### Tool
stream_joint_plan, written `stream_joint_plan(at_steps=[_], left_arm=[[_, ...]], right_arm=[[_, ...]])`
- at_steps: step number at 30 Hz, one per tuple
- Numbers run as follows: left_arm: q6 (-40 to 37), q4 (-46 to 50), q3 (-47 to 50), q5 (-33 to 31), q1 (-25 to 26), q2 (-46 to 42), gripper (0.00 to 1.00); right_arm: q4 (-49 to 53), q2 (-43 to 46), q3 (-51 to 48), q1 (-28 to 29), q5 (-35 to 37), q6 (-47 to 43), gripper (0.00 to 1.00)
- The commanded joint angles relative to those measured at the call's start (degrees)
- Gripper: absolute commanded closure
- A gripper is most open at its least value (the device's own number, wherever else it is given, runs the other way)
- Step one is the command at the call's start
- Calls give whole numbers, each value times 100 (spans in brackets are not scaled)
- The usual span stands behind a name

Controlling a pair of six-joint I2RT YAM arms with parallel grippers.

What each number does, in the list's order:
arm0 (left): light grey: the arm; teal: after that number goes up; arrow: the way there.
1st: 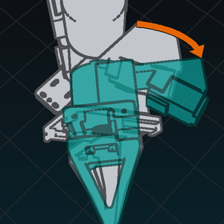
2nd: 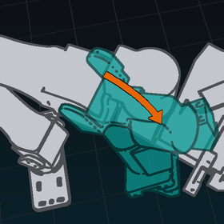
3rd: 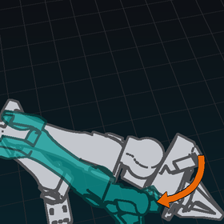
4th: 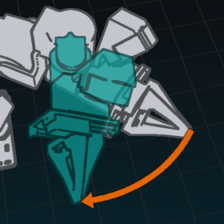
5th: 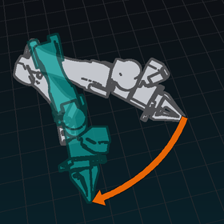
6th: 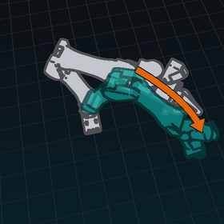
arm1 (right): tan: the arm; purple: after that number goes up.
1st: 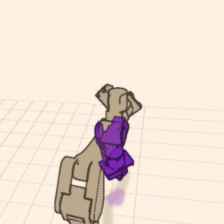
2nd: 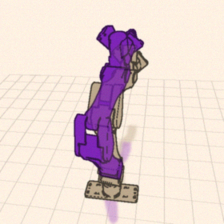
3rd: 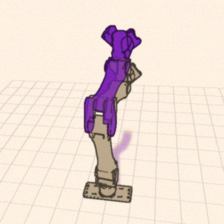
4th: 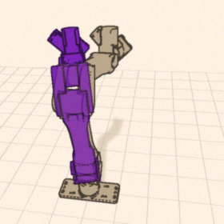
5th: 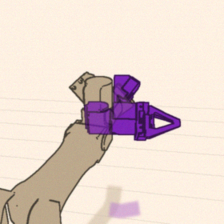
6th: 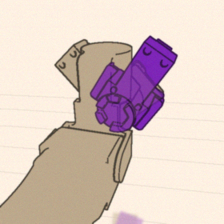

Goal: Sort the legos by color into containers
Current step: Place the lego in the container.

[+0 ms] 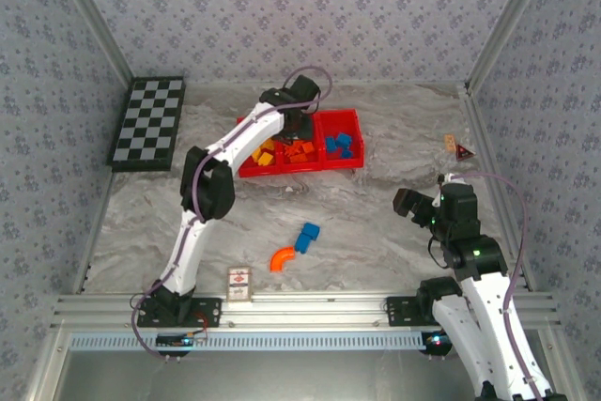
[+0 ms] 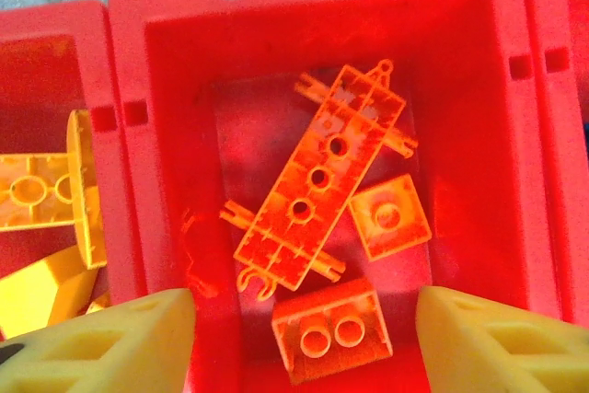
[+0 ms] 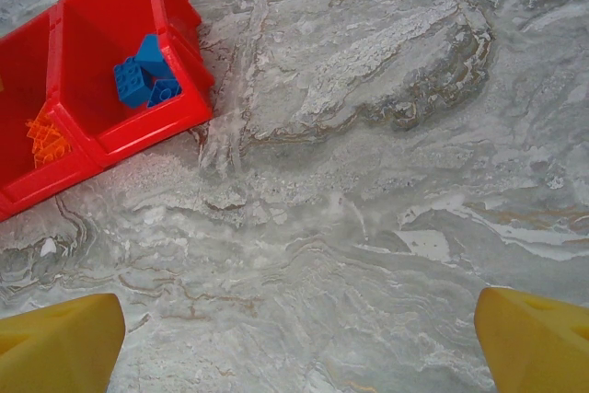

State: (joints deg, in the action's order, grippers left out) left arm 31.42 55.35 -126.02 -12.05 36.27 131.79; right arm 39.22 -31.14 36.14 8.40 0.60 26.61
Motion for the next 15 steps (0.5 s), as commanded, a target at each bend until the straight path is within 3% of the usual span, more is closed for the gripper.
stream_joint_plan(at_steps=[1, 7, 15], left_arm=[[-295, 39, 200, -152, 188, -796, 29], [-790, 2, 1291, -424, 609, -1792, 14], [-165, -422, 3611, 14, 1071, -3170, 0]], right_arm=[[-12, 46, -52, -19, -17, 62, 0], [-9, 46, -37, -5, -3, 61, 0], [-11, 46, -48, 8, 16, 71, 0]])
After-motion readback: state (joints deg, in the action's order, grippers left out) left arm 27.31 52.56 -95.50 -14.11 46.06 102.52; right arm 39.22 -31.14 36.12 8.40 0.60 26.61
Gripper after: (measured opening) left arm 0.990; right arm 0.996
